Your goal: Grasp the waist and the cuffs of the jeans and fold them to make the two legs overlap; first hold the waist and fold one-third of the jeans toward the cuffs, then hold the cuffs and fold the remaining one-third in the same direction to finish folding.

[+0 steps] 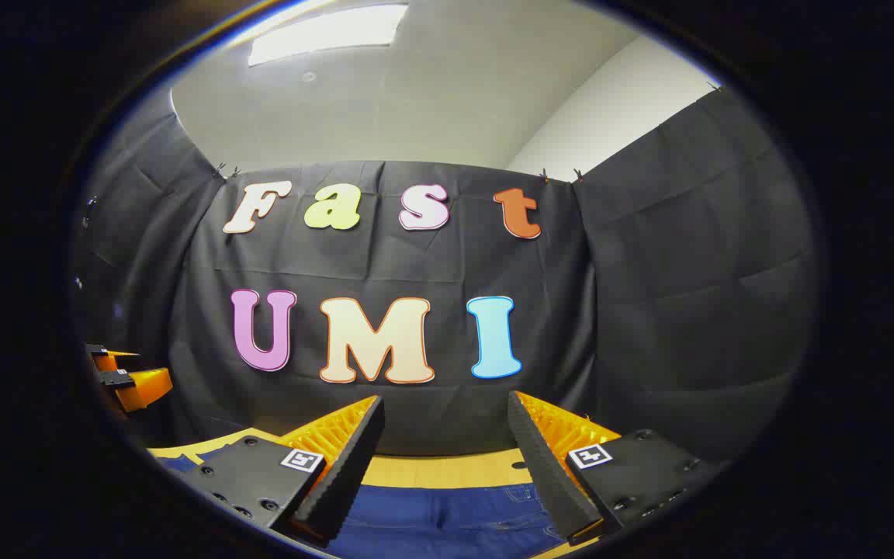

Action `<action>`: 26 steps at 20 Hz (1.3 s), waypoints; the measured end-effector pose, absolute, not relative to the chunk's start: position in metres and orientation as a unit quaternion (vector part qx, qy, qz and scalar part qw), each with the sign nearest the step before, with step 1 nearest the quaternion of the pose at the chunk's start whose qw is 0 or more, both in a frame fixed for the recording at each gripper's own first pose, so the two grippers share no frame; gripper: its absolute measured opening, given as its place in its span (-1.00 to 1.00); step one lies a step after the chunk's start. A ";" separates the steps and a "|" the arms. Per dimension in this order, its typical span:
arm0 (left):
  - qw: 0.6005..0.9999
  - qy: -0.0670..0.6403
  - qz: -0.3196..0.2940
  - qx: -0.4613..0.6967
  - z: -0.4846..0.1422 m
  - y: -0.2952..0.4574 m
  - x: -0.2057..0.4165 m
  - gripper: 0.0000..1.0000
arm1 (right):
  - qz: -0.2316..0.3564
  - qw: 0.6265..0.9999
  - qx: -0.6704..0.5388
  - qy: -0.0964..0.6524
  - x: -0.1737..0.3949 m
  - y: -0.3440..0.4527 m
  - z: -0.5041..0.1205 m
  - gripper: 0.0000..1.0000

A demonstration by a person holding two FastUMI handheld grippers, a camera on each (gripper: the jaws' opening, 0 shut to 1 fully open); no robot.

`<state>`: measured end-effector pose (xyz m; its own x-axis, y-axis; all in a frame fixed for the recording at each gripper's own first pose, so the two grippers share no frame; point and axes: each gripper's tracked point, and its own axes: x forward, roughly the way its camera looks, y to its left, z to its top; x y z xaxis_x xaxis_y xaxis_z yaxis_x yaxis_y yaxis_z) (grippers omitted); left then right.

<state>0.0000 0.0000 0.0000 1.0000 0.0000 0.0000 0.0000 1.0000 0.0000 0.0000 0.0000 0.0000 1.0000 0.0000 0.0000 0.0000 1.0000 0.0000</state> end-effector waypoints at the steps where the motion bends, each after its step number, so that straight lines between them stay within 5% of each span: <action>1: 1.000 0.003 -0.001 0.001 -0.001 -0.001 0.000 0.97 | 0.001 1.000 -0.002 -0.002 0.000 -0.001 0.000 0.97; 17: 1.000 0.020 -0.004 0.012 -0.020 0.011 -0.015 0.94 | 0.007 1.000 0.000 0.014 -0.007 -0.001 -0.009 0.96; 26: 0.970 0.138 -0.041 0.197 -0.107 0.095 -0.048 1.00 | -0.007 0.999 -0.006 0.041 -0.014 -0.001 -0.041 0.95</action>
<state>-0.0479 0.0949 -0.1067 0.9586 -0.0260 -0.2834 0.1344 0.9191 0.3703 -0.0136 -0.0006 -0.0408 0.9965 -0.0137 -0.0822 0.0126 0.9998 -0.0134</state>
